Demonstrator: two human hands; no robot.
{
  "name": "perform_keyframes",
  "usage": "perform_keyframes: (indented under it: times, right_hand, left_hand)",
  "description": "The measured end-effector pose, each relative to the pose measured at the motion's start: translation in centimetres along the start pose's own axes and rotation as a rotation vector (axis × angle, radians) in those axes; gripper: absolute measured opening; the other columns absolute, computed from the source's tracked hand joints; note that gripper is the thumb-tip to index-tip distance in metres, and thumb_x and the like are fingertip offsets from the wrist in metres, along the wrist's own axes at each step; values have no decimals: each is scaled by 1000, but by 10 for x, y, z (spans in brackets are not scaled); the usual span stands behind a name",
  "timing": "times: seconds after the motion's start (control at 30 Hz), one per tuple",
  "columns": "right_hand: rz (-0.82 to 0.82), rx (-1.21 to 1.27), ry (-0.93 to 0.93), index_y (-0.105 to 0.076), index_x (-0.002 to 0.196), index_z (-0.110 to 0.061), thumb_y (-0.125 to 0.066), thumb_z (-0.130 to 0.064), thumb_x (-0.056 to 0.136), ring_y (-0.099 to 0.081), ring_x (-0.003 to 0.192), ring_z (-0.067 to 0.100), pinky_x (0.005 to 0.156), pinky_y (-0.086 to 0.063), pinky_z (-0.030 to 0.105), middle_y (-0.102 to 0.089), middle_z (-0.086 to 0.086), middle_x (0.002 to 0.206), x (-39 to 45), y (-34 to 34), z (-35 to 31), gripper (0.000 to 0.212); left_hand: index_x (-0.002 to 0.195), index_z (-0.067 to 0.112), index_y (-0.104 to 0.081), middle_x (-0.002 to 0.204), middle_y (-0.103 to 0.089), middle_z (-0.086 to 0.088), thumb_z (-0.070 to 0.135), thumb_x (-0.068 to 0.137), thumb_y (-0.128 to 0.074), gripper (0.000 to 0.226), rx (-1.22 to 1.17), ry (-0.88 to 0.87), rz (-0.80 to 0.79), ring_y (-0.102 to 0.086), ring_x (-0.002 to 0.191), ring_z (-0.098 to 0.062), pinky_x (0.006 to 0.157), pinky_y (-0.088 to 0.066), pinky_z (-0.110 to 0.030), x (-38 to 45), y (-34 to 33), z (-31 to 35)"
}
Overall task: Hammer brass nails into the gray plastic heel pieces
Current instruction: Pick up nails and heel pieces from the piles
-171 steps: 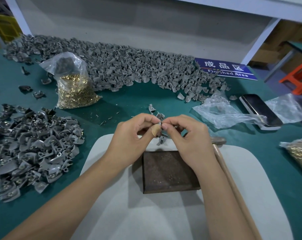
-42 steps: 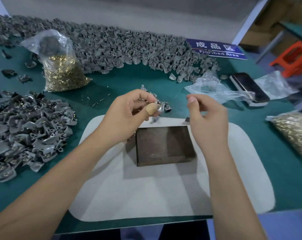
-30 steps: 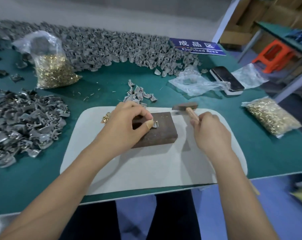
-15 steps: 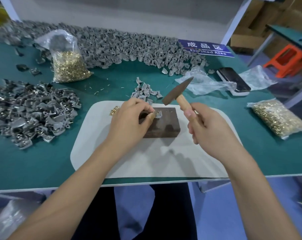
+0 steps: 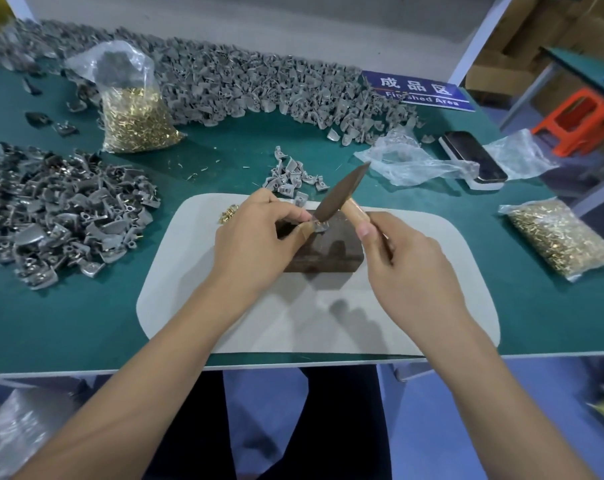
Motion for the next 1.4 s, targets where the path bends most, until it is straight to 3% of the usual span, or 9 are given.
perform_keyframes:
  times: [0.17,0.3,0.43,0.57,0.7,0.83,0.97,1.23,1.4]
  right_hand:
    - [112,59,17,-58,105,-35,-36,-51,107,-52,63,21,55,-42,39,-53,-5,62,-1,4,2,28]
    - [7,6,20,-59,104,-35,-37,-52,105,-53,66,24,57,-44,41,-54,-6,64,0,1,2,28]
    - [134,92,6,-61,110,-34,-37,-50,107,-51,65,19,57,-43,41,-53,-6,64,-2,5,0,28]
    - [20,-44,39,-58,101,-34,-36,-53,105,-53,66,26,56,-43,40,-53,-5,64,0,4,-1,29]
    - [178,63,7,-58,103,-33,-36,-51,107,-50,64,17,56,-41,40,-51,-8,62,-1,8,-2,29]
    - [3,-49,9,-58,100,-33,-34,-55,105,-53,66,27,58,-46,41,-53,-5,63,2,4,-1,34]
    - [130,46,3,-59,102,-32,-35,-52,106,-51,65,23,56,-42,42,-51,-6,62,1,7,0,31]
    - [144,81,6,-56,98,-32,-37,-49,107,-50,63,22,57,-41,42,-49,-5,61,-1,6,-5,27]
    - [-8,-60,7,-56,90,-27,-37,-52,106,-52,67,26,58,-43,40,-52,-4,64,5,10,-6,35]
  left_hand:
    - [95,45,-74,91,-52,12,50,89,-71,8,40,-5,11,-54,86,-4,68,-41,-30,0,1,1]
    - [94,45,-74,90,-52,11,50,88,-71,8,61,-8,30,-52,83,-5,60,-32,-23,-1,1,2]
    - [95,43,-76,90,-53,10,50,89,-71,10,64,-14,37,-52,82,-5,58,-28,-22,-2,1,2]
    - [93,44,-75,89,-54,9,49,89,-71,7,73,-6,41,-54,82,-7,60,-33,-27,-1,1,3]
    - [94,43,-76,91,-55,10,48,90,-71,8,46,-1,39,-55,84,-7,66,-42,-32,-3,0,2]
    - [93,44,-76,91,-55,10,48,90,-71,7,59,8,49,-55,83,-7,63,-37,-30,-2,1,4]
    - [94,43,-76,92,-56,11,47,90,-71,7,48,15,48,-55,85,-6,63,-34,-30,-3,0,3]
    - [94,43,-76,92,-56,11,46,90,-71,6,47,20,40,-55,86,-8,68,-41,-32,-4,0,4]
    - [90,45,-75,91,-56,10,48,89,-72,4,61,34,43,-55,85,-6,65,-39,-31,-4,0,6]
Point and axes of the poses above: each hand's wrist, its own x-axis towards the middle knuckle, its own y-axis out of the back of the hand, z = x × y, the point moved 2 cm from there along x, towards the middle knuckle
